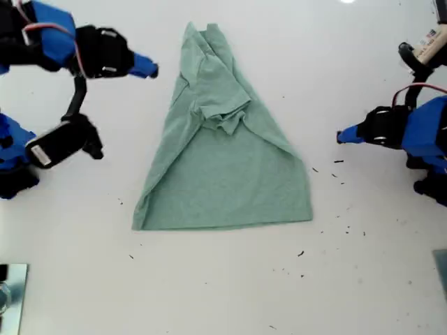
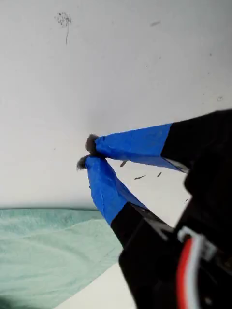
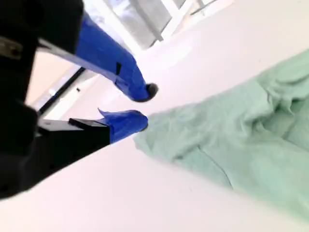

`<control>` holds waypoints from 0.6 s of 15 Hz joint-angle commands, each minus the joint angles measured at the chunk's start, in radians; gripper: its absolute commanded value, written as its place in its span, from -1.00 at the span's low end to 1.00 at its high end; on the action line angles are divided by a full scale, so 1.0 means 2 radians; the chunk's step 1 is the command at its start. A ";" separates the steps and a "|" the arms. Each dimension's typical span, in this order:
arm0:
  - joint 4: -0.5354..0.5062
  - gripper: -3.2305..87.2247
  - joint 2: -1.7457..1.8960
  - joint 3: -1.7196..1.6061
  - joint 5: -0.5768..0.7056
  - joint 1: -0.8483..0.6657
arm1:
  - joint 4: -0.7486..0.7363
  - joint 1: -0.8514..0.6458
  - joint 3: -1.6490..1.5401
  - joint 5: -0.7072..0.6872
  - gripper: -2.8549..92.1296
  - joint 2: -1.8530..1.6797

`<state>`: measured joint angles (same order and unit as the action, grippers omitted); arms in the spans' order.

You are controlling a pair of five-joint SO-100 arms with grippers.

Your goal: Fold t shirt

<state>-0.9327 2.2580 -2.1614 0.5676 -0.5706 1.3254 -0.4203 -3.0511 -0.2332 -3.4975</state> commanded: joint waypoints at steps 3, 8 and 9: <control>0.082 -0.93 0.357 -0.419 -0.139 0.080 | -0.011 -0.005 -0.031 -0.017 -0.89 -0.004; 0.054 -0.93 0.469 -0.502 -0.146 0.075 | 0.039 -0.003 0.168 -0.068 -0.89 0.114; 0.033 -0.93 0.528 -0.518 -0.146 0.074 | 0.073 0.008 0.301 -0.094 -0.89 0.249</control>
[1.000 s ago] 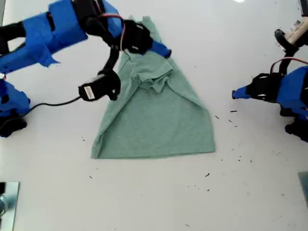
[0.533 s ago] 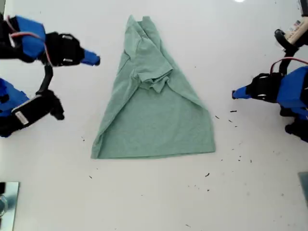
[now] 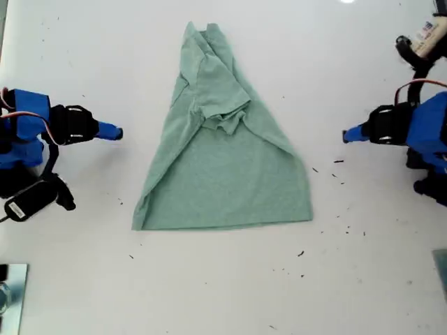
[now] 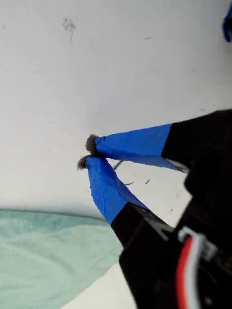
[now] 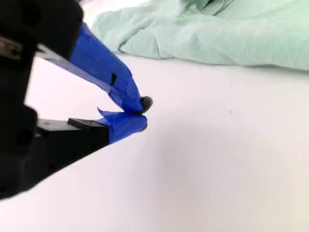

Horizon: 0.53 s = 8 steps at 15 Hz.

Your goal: Fold t shirt

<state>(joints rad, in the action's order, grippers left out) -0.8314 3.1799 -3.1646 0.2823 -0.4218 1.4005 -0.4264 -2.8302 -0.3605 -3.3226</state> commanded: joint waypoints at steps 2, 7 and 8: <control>-0.031 -0.94 0.101 -0.025 -0.001 -0.004 | 0.130 0.067 0.467 -0.066 -0.96 0.398; -0.031 -0.94 0.103 -0.027 0.004 -0.004 | 0.174 0.130 0.712 -0.114 -0.18 0.578; -0.030 -0.94 0.103 -0.027 0.005 -0.004 | 0.173 0.130 0.693 -0.103 -0.18 0.571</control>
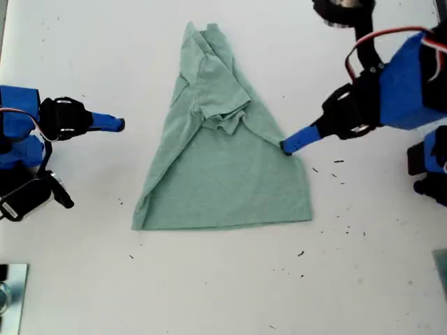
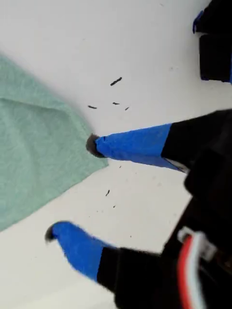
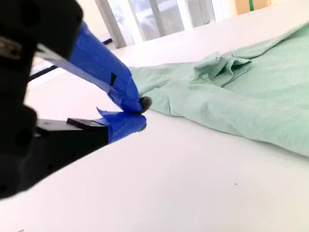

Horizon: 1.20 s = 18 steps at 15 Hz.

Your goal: Fold t shirt

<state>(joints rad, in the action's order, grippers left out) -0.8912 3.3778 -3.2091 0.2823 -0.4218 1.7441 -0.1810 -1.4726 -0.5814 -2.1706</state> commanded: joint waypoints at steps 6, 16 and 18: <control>0.001 -0.94 0.008 -0.005 0.014 -0.005 | -0.151 0.092 -0.225 0.150 -0.21 0.009; 0.002 -0.94 0.008 -0.006 0.018 -0.004 | -0.386 0.144 -0.400 0.224 -0.95 0.167; 0.002 -0.94 0.010 -0.006 0.020 -0.005 | -0.288 0.136 -0.343 0.188 -0.97 0.140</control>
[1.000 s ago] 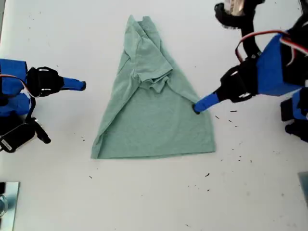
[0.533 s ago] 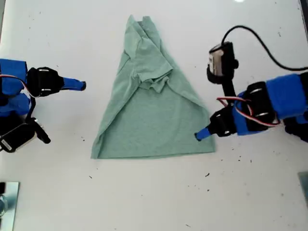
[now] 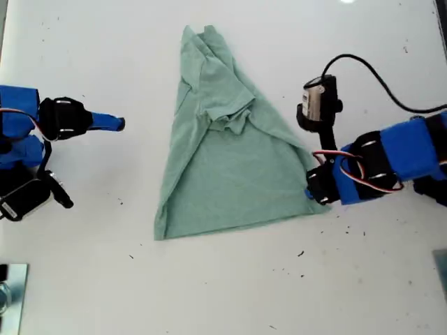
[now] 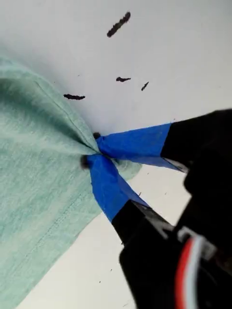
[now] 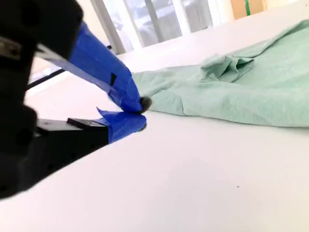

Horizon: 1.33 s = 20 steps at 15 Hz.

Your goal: Fold t shirt

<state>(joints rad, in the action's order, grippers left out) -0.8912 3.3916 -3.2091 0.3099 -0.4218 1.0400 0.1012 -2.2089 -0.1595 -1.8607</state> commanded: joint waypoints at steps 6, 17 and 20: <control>0.002 -0.94 0.005 -0.007 0.007 -0.005 | 0.349 -0.012 0.275 -0.106 -0.98 -0.048; 0.001 -0.94 0.005 -0.007 0.008 -0.003 | 0.185 0.041 0.650 -0.139 -0.52 0.288; 0.001 -0.94 0.005 -0.007 0.008 -0.003 | 0.219 0.046 0.652 -0.171 -0.17 0.198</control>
<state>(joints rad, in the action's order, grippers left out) -0.8912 3.3947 -3.2137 0.3099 -0.4218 1.4511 0.1825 -0.9771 -0.4771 -1.3039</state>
